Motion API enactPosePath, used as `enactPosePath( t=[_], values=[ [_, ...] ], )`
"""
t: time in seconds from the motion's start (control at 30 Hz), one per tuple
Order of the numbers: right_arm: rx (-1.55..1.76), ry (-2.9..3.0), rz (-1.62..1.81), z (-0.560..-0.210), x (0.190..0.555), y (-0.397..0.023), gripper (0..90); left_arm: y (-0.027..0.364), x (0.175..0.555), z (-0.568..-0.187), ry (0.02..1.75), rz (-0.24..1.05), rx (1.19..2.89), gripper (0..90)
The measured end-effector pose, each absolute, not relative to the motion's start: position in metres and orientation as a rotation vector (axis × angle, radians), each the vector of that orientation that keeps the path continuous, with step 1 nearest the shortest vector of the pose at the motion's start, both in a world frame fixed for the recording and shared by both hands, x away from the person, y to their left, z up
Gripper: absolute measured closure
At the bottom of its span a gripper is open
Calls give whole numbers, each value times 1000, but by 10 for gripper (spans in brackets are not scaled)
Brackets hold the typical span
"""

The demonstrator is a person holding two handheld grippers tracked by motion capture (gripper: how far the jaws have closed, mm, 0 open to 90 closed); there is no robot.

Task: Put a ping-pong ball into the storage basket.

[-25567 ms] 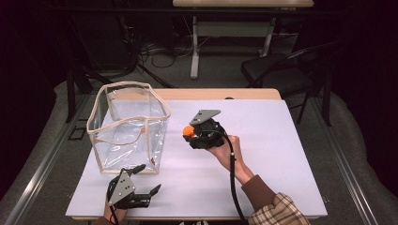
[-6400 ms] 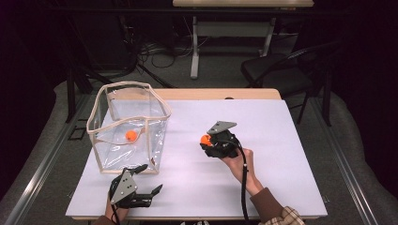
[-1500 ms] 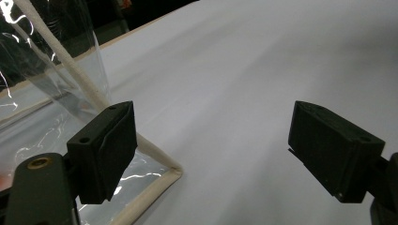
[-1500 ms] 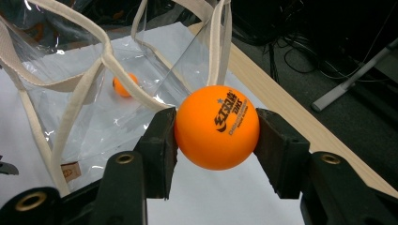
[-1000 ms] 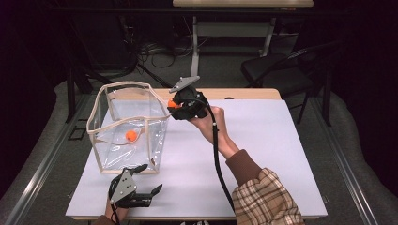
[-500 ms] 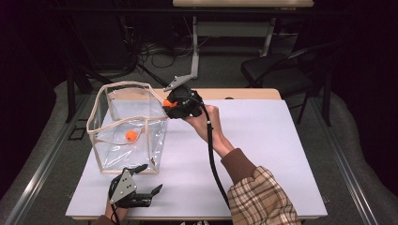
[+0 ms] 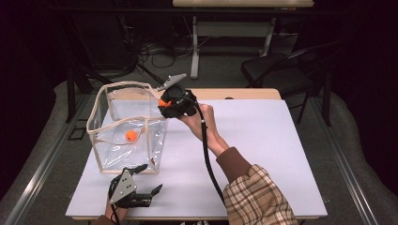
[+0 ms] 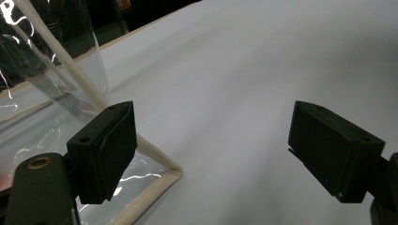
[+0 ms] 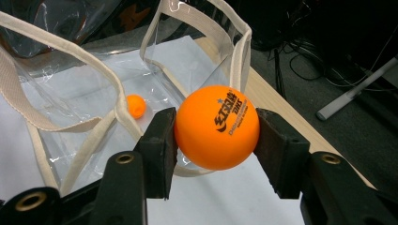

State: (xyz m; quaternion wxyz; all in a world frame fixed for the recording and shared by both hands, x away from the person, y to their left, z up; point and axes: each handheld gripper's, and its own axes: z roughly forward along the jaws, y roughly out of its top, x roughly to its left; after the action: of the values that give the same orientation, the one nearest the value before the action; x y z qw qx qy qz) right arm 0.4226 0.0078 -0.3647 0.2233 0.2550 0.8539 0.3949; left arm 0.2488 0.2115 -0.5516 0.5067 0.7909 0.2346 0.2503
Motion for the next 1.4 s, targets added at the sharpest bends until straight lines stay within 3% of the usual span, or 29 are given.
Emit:
enactPosePath(
  t=[1.4],
  values=[
    [766,2417,1022,-384,450,36,504,212,250,-552,567,597,1902,159]
  ],
)
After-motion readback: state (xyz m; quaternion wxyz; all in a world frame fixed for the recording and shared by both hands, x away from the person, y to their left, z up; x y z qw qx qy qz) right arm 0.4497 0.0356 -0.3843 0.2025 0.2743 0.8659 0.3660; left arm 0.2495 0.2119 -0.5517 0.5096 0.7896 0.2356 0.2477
